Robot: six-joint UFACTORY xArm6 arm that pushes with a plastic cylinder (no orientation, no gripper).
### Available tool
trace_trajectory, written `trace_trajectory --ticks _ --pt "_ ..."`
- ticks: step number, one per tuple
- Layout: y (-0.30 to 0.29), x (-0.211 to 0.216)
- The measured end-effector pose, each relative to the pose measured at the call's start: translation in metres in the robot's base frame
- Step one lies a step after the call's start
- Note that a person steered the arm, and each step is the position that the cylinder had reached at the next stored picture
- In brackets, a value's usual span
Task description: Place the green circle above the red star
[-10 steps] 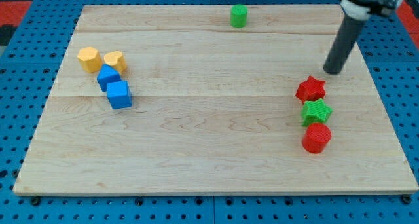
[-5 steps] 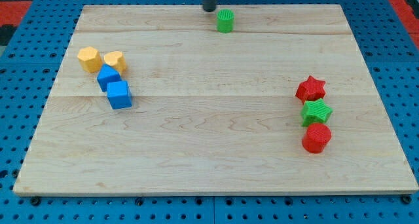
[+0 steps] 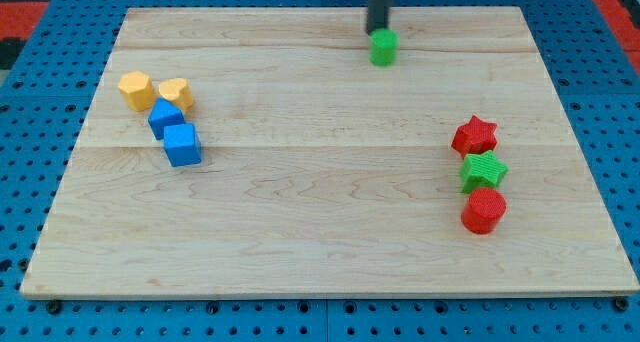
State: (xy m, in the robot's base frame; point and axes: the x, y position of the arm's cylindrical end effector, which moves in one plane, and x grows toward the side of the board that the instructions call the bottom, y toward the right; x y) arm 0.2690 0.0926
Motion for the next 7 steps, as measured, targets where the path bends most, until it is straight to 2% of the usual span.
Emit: trace_trajectory --ticks 1,2,3,4,5,6,7 --pt "0.013 0.032" --pt "-0.015 0.002" --pt "-0.032 0.026" --pt "-0.008 0.062" --pt "0.03 0.071" --pt "0.047 0.046" --pt "0.066 0.087"
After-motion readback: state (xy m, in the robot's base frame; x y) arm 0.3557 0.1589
